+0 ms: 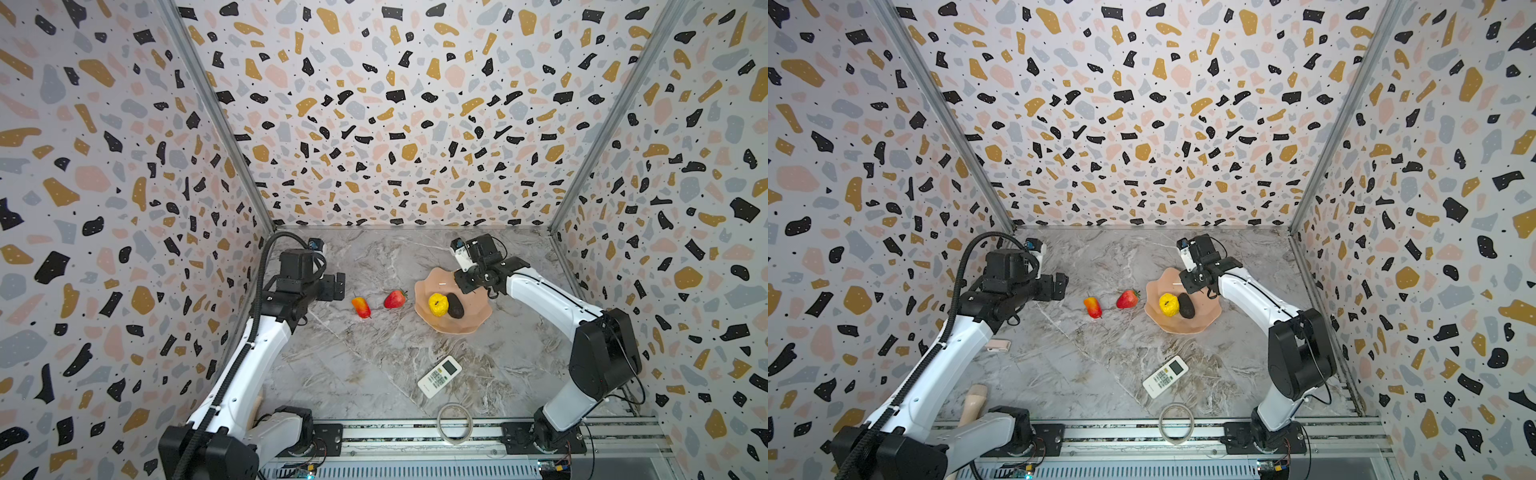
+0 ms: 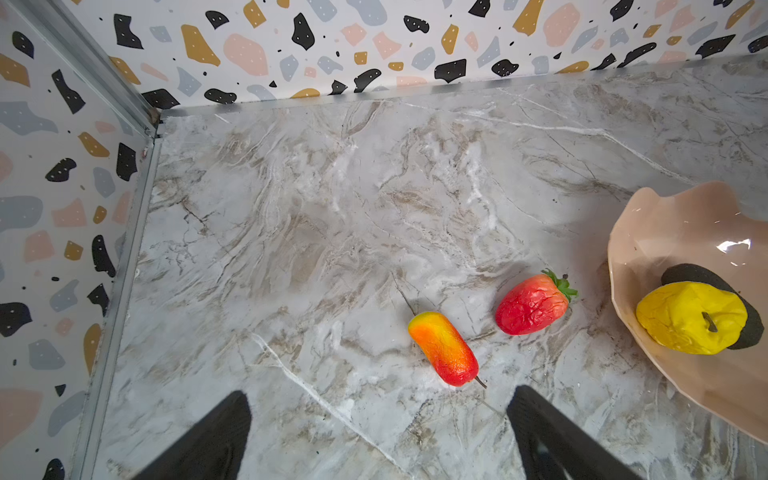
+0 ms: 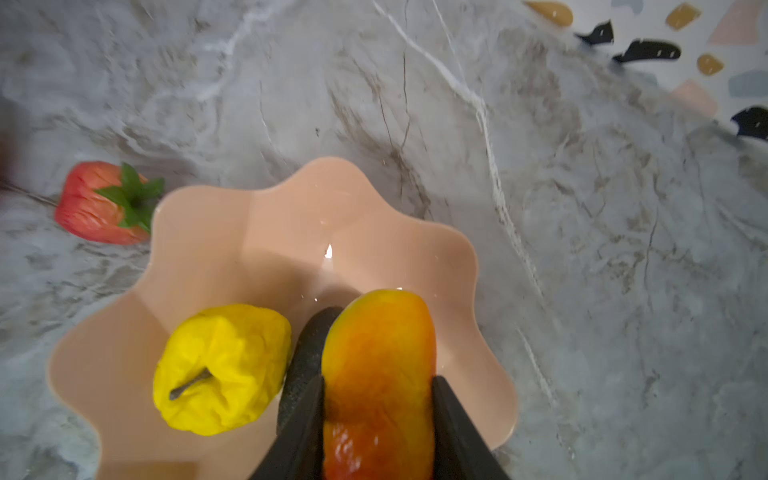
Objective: Place and organize the fake fruits in the fruit bowl
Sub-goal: 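Place the mango in the bowl beside the avocado and release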
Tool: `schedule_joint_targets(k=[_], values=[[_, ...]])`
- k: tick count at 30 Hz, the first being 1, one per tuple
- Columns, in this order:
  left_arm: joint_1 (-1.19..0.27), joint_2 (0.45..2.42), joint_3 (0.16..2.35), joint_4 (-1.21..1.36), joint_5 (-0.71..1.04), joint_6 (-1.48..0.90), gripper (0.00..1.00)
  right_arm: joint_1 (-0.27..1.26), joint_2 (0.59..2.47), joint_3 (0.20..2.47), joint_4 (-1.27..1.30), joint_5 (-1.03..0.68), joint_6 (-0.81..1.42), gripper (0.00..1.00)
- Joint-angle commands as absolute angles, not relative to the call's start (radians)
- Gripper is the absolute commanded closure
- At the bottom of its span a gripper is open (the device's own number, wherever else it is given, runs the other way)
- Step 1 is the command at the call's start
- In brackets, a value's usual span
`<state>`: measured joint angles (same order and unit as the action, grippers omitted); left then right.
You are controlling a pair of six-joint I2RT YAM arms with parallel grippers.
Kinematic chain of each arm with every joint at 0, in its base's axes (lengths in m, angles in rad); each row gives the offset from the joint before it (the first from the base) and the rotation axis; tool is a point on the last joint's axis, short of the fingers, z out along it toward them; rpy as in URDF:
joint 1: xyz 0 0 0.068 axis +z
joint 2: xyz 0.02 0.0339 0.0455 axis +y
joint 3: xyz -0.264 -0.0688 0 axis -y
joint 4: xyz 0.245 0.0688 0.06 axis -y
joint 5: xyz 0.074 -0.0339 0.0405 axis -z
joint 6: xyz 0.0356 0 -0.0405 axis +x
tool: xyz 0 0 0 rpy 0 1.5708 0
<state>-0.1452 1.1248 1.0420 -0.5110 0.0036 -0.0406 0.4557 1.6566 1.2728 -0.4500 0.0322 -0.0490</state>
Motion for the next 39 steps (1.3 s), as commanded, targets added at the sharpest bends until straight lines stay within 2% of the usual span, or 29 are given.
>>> schedule_joint_targets(k=[1,9,11,14,20,24,32,34,38,39], values=[[-0.14,1.13,1.035,-0.486,0.023,-0.043,0.01,0.447,1.619,1.23,-0.412,0.043,-0.011,0.79],[-0.14,1.132,1.037,-0.486,0.026,-0.043,0.0,0.411,1.669,1.157,-0.354,0.036,0.0,0.79],[-0.139,1.132,1.036,-0.487,0.026,-0.043,0.0,0.408,1.682,1.154,-0.344,0.032,0.0,0.76],[-0.14,1.131,1.034,-0.486,0.024,-0.043,0.01,0.406,1.692,1.155,-0.34,0.03,0.0,0.65],[-0.14,1.131,1.034,-0.486,0.023,-0.042,0.0,0.402,1.688,1.155,-0.342,0.031,0.001,0.53],[-0.14,1.131,1.032,-0.487,0.023,-0.043,0.0,0.401,1.683,1.154,-0.344,0.037,0.0,0.41],[-0.14,1.131,1.033,-0.486,0.023,-0.043,0.01,0.405,1.651,1.184,-0.376,0.045,-0.004,0.3],[-0.14,1.132,1.034,-0.487,0.023,-0.041,0.0,0.425,1.629,1.208,-0.391,0.047,-0.015,0.24],[-0.14,1.134,1.034,-0.489,0.023,-0.041,0.0,0.535,1.601,1.27,-0.385,0.058,-0.071,0.0],[-0.14,1.134,1.034,-0.488,0.023,-0.041,0.01,0.567,1.608,1.294,-0.377,0.062,-0.074,0.01]])
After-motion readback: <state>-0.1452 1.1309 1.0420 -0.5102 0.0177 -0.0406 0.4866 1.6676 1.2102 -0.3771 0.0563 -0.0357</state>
